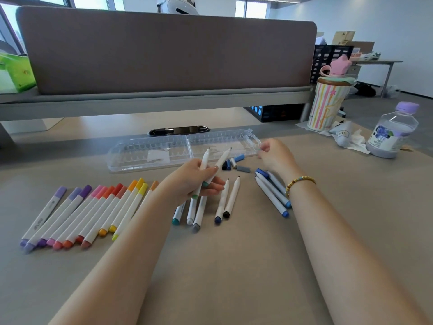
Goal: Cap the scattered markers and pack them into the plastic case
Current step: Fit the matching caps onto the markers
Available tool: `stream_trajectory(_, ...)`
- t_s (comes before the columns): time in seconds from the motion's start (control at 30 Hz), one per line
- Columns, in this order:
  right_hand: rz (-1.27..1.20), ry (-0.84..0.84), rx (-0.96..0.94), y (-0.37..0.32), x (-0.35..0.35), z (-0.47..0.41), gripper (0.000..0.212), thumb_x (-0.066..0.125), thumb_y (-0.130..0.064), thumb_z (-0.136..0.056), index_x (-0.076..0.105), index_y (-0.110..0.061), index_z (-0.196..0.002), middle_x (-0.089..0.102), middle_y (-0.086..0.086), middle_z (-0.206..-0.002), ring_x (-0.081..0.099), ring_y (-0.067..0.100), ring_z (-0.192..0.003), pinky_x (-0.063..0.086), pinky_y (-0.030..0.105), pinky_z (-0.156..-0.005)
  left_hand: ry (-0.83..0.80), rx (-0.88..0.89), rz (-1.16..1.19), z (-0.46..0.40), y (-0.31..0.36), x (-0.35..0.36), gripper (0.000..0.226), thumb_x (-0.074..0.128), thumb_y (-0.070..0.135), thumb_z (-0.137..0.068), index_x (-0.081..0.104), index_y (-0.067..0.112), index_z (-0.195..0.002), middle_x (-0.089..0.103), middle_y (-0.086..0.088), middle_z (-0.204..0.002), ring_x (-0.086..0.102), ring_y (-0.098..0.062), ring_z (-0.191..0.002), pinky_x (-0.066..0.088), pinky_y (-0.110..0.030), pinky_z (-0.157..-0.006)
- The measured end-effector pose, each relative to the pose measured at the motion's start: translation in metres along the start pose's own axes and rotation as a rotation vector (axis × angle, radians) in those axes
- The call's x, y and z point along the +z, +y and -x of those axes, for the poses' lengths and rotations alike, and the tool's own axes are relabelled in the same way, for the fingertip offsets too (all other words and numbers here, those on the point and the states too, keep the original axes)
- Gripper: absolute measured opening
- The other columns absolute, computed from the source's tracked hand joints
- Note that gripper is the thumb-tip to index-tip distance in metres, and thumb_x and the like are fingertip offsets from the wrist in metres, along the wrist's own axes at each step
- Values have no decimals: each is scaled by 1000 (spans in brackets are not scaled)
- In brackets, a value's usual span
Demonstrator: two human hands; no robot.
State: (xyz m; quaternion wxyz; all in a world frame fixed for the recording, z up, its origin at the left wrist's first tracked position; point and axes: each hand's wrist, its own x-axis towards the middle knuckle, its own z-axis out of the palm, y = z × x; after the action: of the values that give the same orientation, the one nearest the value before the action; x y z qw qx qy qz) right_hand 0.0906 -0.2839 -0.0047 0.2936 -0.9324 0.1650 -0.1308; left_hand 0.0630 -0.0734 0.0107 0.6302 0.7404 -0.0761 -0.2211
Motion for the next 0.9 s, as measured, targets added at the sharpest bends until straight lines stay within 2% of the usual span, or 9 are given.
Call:
stream_trajectory(0.07,-422,-91,25,-10,-9,9,27,50,-17,-96,56,-15,-123,64,0,-111,57,14,-100,41,25,-83,10,25,1,0,-3,5,14,48,19,-97,54,7,-93,68,-6,-82,65,-6,-57,57,-19,-58)
stream_trajectory(0.13,-739,-186,79,-18,-13,20,18,49,-12,-96,63,-13,-108,67,-2,-95,55,8,-79,36,20,-64,53,40,29,-1,-6,7,16,49,21,-97,58,8,-96,68,-3,-83,64,-4,-58,55,-16,-55)
stream_trajectory(0.23,-1075,-304,215,-20,-6,27,17,47,-4,-96,61,-9,-90,65,2,-82,51,6,-64,30,16,-52,120,47,63,1,-11,4,18,50,23,-96,60,8,-98,69,-1,-84,62,0,-55,48,-11,-46)
stream_trajectory(0.37,-1166,-350,329,-18,3,34,18,45,-7,-97,59,-12,-87,63,0,-82,50,5,-62,31,11,-40,43,-20,169,11,-11,-1,20,48,21,-97,59,4,-99,71,-6,-86,68,-3,-59,48,-12,-43)
stream_trajectory(0.5,-1183,-315,334,-17,6,33,18,46,-10,-97,57,-15,-85,62,3,-89,48,6,-61,29,12,-35,-53,-84,285,17,-6,-2,21,46,20,-98,57,2,-96,71,-10,-88,72,-14,-68,53,-14,-45)
stream_trajectory(0.67,-1136,-280,317,-16,7,33,12,52,-15,-96,57,-16,-84,66,2,-84,45,7,-58,27,13,-36,-117,-117,275,15,-9,-3,22,46,20,-98,56,0,-101,71,-15,-97,72,-17,-74,57,-19,-53)
stream_trajectory(0.9,-1116,-210,276,-15,6,33,13,56,-14,-94,61,-14,-82,65,3,-77,42,8,-57,28,13,-36,-173,-122,179,15,-9,-2,23,51,19,-94,62,-1,-99,73,-11,-81,71,-13,-66,57,-18,-54)
